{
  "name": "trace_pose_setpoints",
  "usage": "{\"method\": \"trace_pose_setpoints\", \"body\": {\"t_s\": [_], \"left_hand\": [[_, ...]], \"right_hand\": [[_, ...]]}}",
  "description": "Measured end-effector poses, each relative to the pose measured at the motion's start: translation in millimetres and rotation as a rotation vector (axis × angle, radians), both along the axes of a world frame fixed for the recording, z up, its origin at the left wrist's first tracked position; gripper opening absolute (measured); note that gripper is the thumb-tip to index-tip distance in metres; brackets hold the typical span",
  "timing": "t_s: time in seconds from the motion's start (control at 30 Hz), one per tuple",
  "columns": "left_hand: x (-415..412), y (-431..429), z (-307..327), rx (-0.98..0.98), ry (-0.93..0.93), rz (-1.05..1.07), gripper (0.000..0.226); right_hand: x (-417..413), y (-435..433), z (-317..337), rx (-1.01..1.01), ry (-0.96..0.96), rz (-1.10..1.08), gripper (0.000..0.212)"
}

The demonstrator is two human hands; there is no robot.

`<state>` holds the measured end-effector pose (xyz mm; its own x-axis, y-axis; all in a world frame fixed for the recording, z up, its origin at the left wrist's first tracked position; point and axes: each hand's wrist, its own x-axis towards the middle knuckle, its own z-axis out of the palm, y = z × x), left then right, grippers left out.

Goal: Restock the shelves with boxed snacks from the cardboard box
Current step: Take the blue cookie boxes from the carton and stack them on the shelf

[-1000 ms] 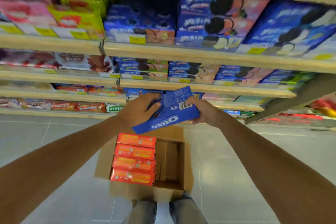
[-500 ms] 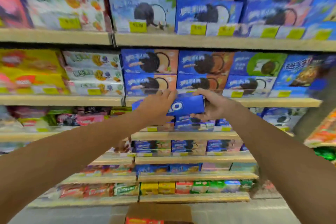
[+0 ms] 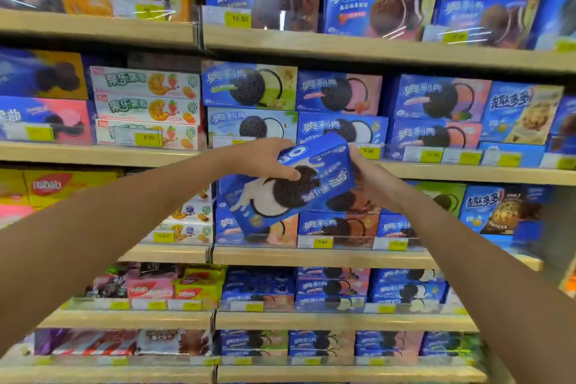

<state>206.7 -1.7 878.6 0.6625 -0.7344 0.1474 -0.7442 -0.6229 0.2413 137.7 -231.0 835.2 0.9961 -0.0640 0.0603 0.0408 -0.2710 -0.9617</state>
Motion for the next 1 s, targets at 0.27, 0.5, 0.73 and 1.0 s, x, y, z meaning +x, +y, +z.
{"method": "trace_pose_setpoints", "body": {"t_s": [0.27, 0.5, 0.73, 1.0], "left_hand": [[30.6, -34.2, 26.7, -0.181, 0.292, -0.015, 0.055], [53.0, -51.4, 59.8, -0.452, 0.082, 0.024, 0.026], [69.4, -69.4, 74.6, -0.715, 0.142, 0.105, 0.035], [58.2, -96.9, 82.8, -0.581, -0.122, 0.095, 0.06]], "right_hand": [[19.0, -9.5, 41.7, -0.239, -0.227, -0.193, 0.043], [45.2, -61.0, 79.4, 0.032, -0.376, -0.442, 0.041], [56.7, -107.8, 89.5, 0.169, -0.371, -0.491, 0.098], [57.0, -105.2, 107.0, -0.055, -0.403, -0.365, 0.031]]}}
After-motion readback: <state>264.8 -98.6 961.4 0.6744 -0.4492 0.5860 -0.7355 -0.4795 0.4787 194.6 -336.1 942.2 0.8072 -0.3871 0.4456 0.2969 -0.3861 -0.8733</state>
